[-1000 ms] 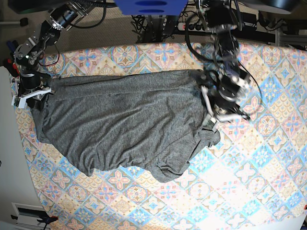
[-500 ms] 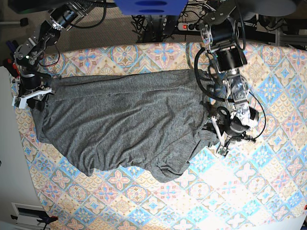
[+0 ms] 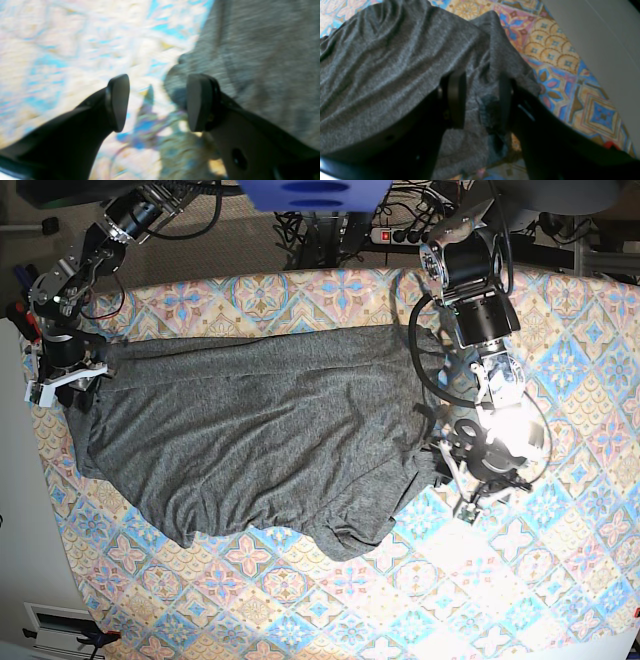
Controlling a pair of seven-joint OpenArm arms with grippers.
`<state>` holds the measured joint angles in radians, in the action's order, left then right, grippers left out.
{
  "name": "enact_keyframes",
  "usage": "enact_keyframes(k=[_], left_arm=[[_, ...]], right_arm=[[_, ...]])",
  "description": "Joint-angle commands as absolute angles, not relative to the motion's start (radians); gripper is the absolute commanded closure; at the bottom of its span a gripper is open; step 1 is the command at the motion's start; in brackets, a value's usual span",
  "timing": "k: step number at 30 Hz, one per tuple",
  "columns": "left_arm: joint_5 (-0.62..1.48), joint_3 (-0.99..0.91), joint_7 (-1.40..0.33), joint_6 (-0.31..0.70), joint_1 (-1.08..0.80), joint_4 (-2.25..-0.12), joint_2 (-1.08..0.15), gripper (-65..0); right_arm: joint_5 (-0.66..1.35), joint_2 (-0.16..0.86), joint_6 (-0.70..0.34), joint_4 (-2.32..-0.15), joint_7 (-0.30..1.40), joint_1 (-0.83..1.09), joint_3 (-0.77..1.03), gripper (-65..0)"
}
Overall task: Layout the t-shirt on the table in an organized manner, then fold the t-shirt properly
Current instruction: 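Release the shirt with the left gripper and regrasp the shirt corner nearby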
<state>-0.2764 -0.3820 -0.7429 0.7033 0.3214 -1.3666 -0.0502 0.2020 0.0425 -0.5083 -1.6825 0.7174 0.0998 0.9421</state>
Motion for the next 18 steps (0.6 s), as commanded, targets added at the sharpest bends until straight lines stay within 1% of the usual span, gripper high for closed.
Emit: enact_keyframes(k=[1, 5, 10, 15, 18], left_arm=[[-0.240, -0.381, -0.731, 0.698, 0.343, -1.357, -0.047, -35.1], [-0.133, -0.381, -0.731, 0.698, 0.343, -1.287, -0.047, -35.2], [-0.087, -0.381, -0.727, 0.698, 0.351, -1.216, -0.047, -35.0], [-0.096, -0.381, -0.607, 0.698, 0.351, -1.153, -0.048, -35.0], [-0.096, -0.381, -0.581, 0.698, 0.352, -1.096, -0.062, -35.0]], right_arm=[[0.214, 0.056, -0.512, -1.702, 0.693, 0.090, 0.941, -21.0], [0.214, 0.058, -0.512, -1.702, 0.694, 0.091, 0.941, -21.0], [0.214, 0.059, -0.512, -1.702, 0.694, 0.091, 0.941, -21.0], [0.214, 0.059, -0.512, -1.702, 0.694, 0.094, 0.943, -21.0], [0.214, 0.059, -0.512, -1.702, 0.694, 0.108, 0.943, -21.0]])
